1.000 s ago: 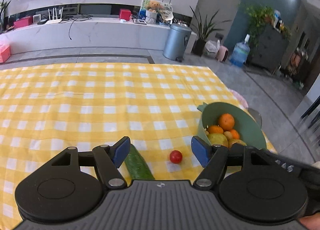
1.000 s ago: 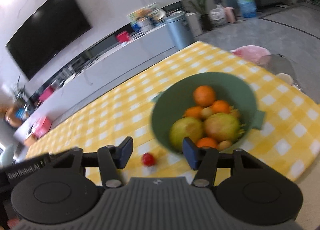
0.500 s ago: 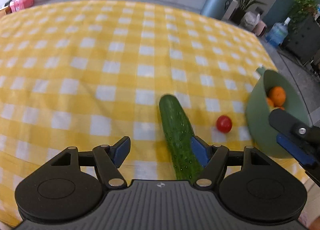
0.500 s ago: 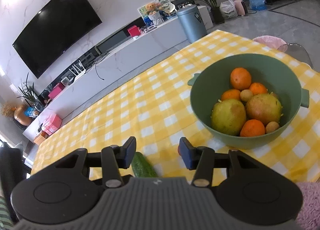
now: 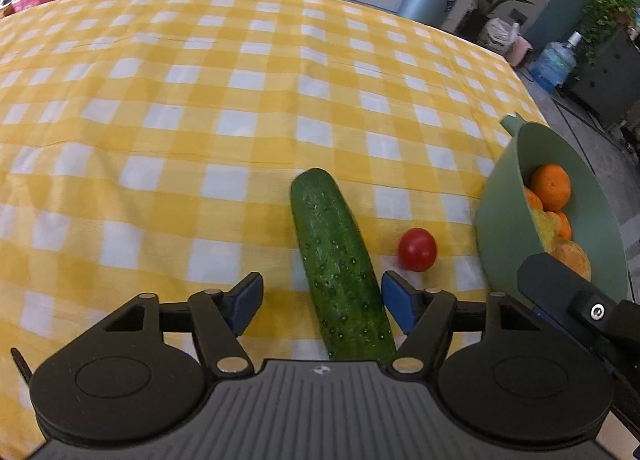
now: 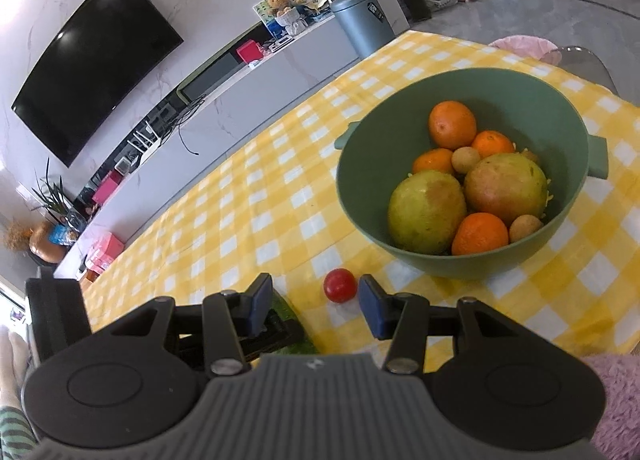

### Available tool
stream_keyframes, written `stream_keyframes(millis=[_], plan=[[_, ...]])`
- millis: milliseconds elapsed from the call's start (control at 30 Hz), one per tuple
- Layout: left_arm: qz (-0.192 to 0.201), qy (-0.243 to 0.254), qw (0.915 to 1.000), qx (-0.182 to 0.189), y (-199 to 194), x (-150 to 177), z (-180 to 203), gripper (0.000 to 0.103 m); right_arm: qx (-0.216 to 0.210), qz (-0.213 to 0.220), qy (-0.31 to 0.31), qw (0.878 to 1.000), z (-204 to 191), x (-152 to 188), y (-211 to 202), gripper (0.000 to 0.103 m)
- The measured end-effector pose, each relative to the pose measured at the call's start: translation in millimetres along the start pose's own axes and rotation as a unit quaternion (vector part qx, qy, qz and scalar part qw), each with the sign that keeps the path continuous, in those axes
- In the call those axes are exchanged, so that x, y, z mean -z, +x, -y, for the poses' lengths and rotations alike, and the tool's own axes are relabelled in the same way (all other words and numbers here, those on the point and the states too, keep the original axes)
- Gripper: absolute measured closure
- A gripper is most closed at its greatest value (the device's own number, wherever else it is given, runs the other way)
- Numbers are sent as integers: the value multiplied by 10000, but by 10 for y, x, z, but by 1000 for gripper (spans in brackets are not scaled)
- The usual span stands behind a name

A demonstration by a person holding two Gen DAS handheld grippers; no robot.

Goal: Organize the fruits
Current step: 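Close the left tool around the middle of the green cucumber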

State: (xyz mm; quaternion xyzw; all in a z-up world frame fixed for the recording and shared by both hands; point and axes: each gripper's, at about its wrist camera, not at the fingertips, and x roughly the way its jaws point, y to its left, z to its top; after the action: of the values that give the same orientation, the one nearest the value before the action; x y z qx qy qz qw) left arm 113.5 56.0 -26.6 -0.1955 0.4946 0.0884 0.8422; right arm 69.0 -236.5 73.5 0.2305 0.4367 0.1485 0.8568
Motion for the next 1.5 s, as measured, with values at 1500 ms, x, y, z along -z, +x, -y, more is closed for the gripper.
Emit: stream_keyframes(millis=[1500], plan=[[-103,-100,9999,60,-106,104,-243,59,-848,-462,385,9946,126,40,194,57]])
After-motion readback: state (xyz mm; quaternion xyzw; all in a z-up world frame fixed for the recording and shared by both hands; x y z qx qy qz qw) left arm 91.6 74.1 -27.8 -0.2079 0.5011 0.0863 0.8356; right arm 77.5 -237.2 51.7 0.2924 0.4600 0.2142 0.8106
